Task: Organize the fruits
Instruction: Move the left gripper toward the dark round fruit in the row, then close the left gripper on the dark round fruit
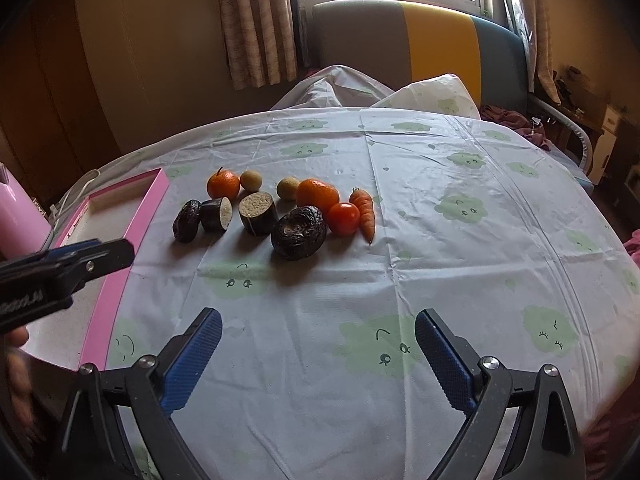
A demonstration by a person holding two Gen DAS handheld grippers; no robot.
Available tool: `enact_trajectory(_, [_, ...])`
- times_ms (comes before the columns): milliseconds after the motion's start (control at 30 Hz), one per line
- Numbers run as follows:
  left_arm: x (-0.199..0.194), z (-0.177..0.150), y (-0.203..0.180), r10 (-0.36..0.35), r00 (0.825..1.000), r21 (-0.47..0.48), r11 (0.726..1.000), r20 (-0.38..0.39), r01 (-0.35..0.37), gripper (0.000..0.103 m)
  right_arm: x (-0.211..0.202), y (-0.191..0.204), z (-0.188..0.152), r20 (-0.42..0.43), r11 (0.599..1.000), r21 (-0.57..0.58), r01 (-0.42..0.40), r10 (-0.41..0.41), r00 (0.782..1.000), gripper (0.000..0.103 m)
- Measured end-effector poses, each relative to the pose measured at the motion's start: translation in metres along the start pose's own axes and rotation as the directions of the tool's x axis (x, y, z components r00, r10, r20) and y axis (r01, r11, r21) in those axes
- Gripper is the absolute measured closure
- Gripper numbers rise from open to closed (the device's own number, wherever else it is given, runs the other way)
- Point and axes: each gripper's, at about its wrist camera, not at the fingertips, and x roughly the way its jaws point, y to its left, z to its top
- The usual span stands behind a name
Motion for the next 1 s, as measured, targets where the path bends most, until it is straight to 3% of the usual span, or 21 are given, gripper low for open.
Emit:
enact_trajectory(467, [0.073,0.027,0.004,0.094,0.987,0.078,0.993,-0.130,-0.085,0.052,0.011,-0.005,0.006,-0.027,1.000,0.012,-0.011,0.011,1.000,0.005])
enact_trajectory(567, [0.078,0.029,0.004,0.083,0.989,0.078,0.994,-0.125,-0.074,0.055,0.012,-0.008,0.007,-0.025,1.000,0.009,-0.002,0.003,1.000,0.005])
enact_trajectory(600, [0.080,0.030,0.002,0.086,0.989,0.085,0.994,-0.120,-0.076,0.064,0.013,-0.009,0.007,-0.027,1.000,0.012,-0.001,0.001,1.000,0.005])
enact_trajectory(800, [0.074,0.023,-0.002,0.042,0.995,0.095,0.995,-0.090,-0.034,0.066,0.018,-0.018,0.006,-0.038,1.000,0.032,0.000,0.001,0.999,0.005])
enact_trajectory(1000, [0.047,-0.003,-0.012,-0.024,0.997,0.054,0.998,-0.073,0.028,0.066,0.021,-0.037,0.012,-0.043,0.998,0.070,-0.004,0.007,0.999,0.020])
